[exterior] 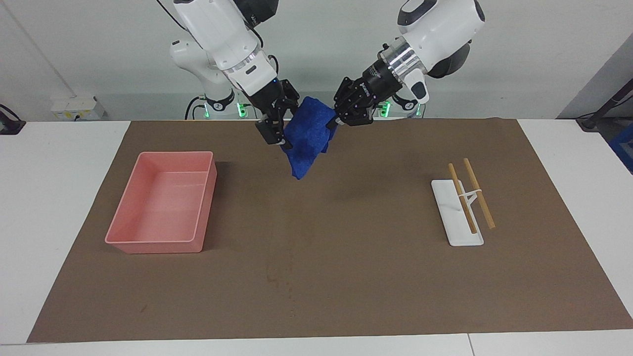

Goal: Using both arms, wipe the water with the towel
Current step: 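Hand the blue towel from the left gripper to the right gripper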

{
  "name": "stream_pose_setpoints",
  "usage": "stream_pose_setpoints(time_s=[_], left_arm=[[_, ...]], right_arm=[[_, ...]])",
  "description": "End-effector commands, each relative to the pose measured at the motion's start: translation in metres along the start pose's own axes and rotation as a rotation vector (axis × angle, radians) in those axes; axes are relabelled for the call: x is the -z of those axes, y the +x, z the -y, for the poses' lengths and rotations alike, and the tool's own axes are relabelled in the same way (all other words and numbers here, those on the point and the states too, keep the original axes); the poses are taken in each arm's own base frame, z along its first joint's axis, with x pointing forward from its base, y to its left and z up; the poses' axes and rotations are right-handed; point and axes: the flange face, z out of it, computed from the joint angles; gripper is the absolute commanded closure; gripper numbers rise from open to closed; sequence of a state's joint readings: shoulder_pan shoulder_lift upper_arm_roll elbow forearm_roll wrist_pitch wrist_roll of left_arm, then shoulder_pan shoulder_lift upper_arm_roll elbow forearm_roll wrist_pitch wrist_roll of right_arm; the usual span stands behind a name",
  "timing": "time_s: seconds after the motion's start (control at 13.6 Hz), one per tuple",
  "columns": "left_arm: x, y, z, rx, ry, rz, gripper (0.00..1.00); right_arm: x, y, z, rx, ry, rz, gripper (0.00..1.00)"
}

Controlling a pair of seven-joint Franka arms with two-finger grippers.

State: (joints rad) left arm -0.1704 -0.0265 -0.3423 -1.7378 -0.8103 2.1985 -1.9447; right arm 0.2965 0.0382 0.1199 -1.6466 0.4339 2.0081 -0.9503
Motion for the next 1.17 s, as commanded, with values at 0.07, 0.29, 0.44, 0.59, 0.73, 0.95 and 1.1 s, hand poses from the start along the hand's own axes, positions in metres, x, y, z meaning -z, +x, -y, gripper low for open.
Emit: stream_pose_setpoints(time_s=[0.07, 0.29, 0.44, 0.59, 0.73, 0.95, 1.1], left_arm=[[-0.011, -0.003, 0.012, 0.019, -0.021, 0.011, 1.00], [-0.009, -0.005, 0.015, 0.013, 0.001, 0.005, 1.00], [-0.005, -0.004, 0.013, 0.014, 0.012, 0.001, 1.00], [-0.003, -0.003, 0.010, 0.018, 0.007, 0.001, 1.00], [-0.001, -0.003, 0.009, 0.015, 0.004, 0.002, 1.00], [0.005, -0.008, 0.008, -0.010, -0.011, 0.002, 0.00], [0.009, -0.007, 0.007, -0.015, -0.020, -0.003, 0.00]], right_arm=[[-0.006, 0.031, 0.027, 0.002, -0.005, -0.070, 0.00], [-0.008, 0.031, 0.027, 0.001, -0.012, -0.069, 0.58], [-0.006, 0.029, 0.023, -0.016, -0.015, -0.072, 1.00], [-0.004, 0.021, 0.015, -0.038, -0.016, -0.066, 1.00], [-0.003, 0.017, 0.011, -0.049, -0.017, -0.062, 1.00], [-0.004, 0.014, 0.013, -0.084, -0.015, -0.045, 1.00], [-0.006, 0.011, 0.013, -0.090, -0.011, -0.037, 1.00]])
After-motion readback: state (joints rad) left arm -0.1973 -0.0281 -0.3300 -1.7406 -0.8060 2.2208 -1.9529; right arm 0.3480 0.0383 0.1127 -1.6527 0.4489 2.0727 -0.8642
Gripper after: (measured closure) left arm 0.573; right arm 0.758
